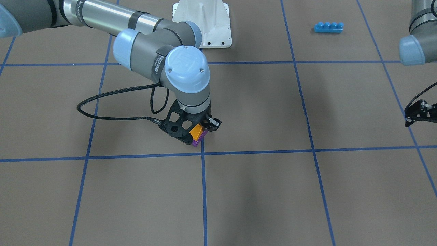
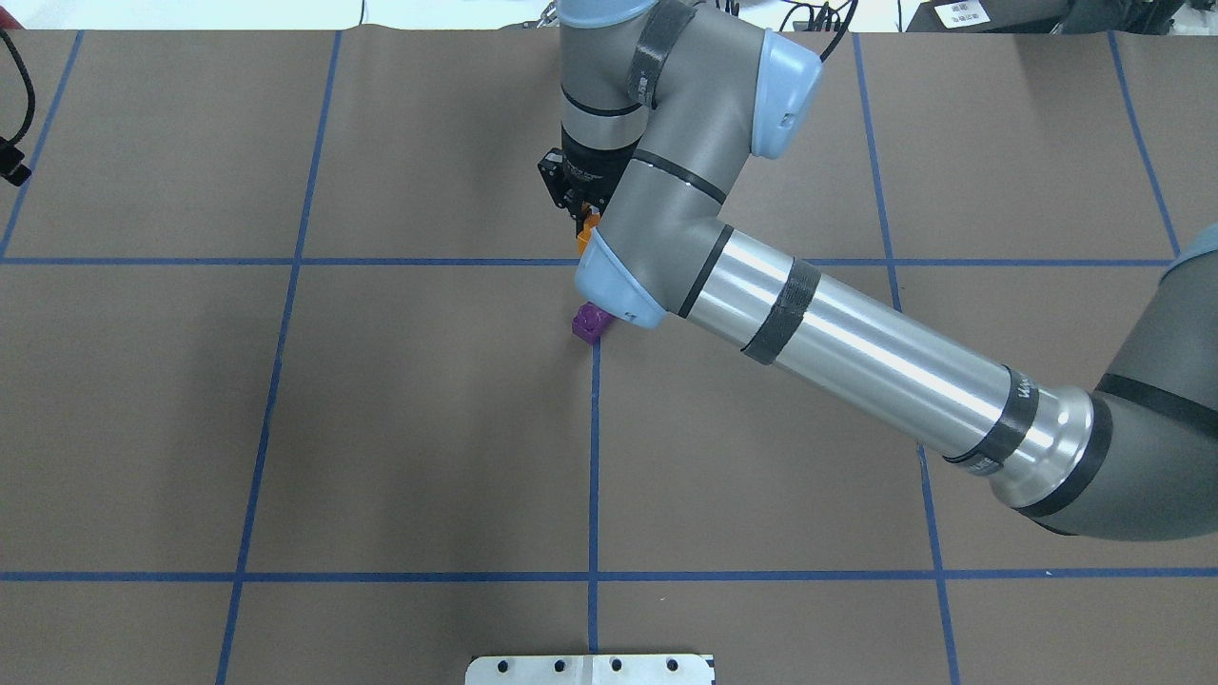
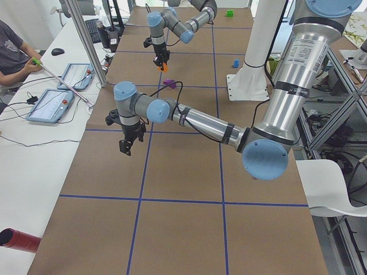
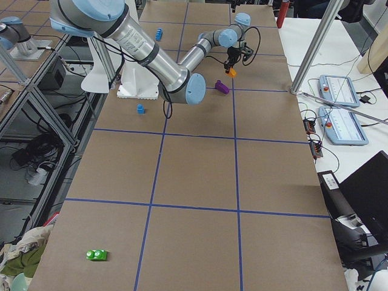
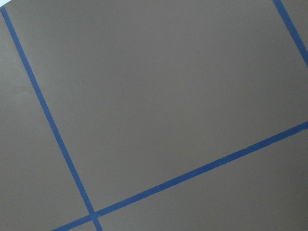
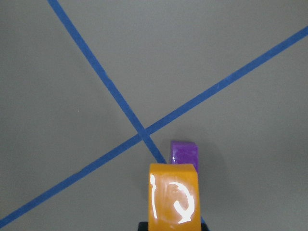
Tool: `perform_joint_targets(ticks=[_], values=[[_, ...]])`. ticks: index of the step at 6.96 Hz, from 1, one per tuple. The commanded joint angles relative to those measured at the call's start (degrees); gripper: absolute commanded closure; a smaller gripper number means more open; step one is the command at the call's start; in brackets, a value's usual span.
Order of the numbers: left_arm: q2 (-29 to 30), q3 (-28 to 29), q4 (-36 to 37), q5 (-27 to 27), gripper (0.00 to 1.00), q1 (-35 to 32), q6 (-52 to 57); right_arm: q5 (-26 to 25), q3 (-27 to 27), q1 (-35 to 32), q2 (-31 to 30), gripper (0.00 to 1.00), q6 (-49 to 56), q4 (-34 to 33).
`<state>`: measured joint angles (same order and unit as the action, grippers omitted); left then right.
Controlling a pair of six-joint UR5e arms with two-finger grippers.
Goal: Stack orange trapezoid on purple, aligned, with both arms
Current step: 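Carry the orange block with the right gripper above the purple block, then align and lower the orange block onto the purple block with the right gripper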
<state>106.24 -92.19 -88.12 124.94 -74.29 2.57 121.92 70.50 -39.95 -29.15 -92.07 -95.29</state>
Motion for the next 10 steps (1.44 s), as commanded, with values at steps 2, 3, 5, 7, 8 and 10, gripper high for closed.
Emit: perform_joint_targets(ticks=[2,3,5,7,8,10], values=[[-1.3,0.0,-1.26,0.22,0.0,0.02,-0.11,-1.77,-3.78,1.81,0.33,1.0,-3.09,3.18],[-1.21,0.0,-1.26,0.22,0.0,0.11,-0.11,-1.68,-3.87,1.72,0.15,1.0,-7.81,3.18],[-1.12,0.17,-1.26,0.13,0.0,0.11,-0.11,-0.72,-3.79,2.16,0.06,1.0,-13.11,3.27],[-0.95,0.26,-1.26,0.13,0.0,0.2,-0.11,0.25,-3.79,2.51,-0.9,1.0,-13.31,5.9],[-0.86,0.35,-1.26,0.13,0.0,0.2,-0.2,0.25,-3.79,2.51,-1.25,1.0,-13.31,5.91],[-0.59,0.35,-1.26,0.13,0.0,0.2,-0.2,0.95,-3.7,2.51,-1.69,1.0,-13.49,5.82]])
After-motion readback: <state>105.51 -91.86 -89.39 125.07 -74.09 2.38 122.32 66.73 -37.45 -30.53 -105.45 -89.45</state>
